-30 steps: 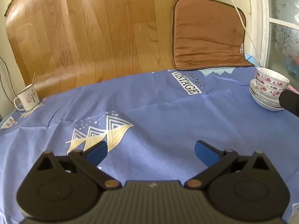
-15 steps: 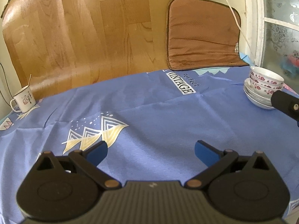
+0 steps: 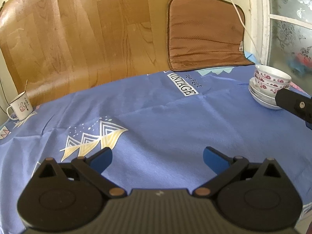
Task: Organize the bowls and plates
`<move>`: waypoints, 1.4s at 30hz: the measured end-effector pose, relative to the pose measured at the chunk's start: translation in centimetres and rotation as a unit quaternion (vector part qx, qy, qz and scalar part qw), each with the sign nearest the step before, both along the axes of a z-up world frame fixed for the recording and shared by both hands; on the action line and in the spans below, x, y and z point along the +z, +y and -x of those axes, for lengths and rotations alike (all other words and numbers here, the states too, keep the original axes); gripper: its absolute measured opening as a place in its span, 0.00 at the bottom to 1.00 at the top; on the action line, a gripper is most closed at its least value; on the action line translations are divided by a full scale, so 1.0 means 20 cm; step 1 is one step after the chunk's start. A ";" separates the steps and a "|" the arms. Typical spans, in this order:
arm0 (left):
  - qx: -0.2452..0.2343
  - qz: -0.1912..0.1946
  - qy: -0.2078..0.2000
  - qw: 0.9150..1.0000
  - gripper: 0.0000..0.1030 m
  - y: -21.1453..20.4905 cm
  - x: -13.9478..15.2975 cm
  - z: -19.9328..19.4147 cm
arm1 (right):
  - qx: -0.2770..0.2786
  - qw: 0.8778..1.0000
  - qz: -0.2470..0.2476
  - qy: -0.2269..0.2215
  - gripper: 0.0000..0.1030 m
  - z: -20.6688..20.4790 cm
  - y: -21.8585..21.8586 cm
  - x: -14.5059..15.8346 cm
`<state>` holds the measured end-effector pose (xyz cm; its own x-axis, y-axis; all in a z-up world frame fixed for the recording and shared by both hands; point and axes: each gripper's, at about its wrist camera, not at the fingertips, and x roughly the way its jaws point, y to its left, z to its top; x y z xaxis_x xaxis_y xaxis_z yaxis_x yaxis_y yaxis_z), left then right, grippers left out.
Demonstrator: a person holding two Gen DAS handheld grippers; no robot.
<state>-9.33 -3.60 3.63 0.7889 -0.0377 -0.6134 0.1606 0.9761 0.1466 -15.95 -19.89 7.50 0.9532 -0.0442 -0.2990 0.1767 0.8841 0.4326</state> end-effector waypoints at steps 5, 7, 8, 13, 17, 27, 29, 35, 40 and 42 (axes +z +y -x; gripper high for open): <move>-0.006 0.003 0.006 1.000 1.00 0.00 -0.01 -0.01 | 0.001 1.000 0.001 0.001 0.94 0.00 0.00 0.00; -0.008 0.005 0.008 1.000 1.00 0.00 -0.01 -0.01 | 0.001 1.000 0.001 0.001 0.94 -0.01 0.00 0.00; -0.008 0.004 0.007 1.000 1.00 0.00 -0.01 -0.01 | 0.001 1.000 0.001 0.002 0.94 -0.01 0.00 0.00; -0.009 -0.008 0.004 1.000 1.00 -0.01 -0.01 -0.01 | 0.001 1.000 0.001 0.002 0.94 -0.01 0.00 0.00; -0.006 -0.009 0.006 1.000 1.00 -0.01 -0.02 -0.02 | 0.002 1.000 0.002 0.003 0.94 -0.02 0.00 0.00; -0.005 -0.015 0.010 1.000 1.00 -0.02 -0.03 -0.02 | 0.003 1.000 0.001 0.006 0.94 -0.03 0.00 -0.02; -0.005 -0.014 0.011 1.000 1.00 -0.02 -0.03 -0.02 | 0.004 1.000 0.001 0.006 0.94 -0.03 0.00 -0.02; -0.006 -0.010 0.016 1.000 1.00 -0.01 -0.03 -0.02 | 0.003 1.000 0.000 0.006 0.94 -0.03 -0.01 -0.02; -0.006 -0.012 0.015 1.000 1.00 -0.01 -0.03 -0.01 | 0.003 1.000 0.000 0.007 0.94 -0.03 -0.01 -0.02; -0.008 -0.010 0.016 1.000 1.00 -0.01 -0.03 -0.01 | 0.003 1.000 0.000 0.006 0.94 -0.02 0.00 -0.02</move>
<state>-9.15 -3.86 3.07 0.7681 -0.0368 -0.6392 0.1801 0.9704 0.1606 -15.45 -19.99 7.18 0.9498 -0.0384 -0.3105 0.1764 0.8855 0.4299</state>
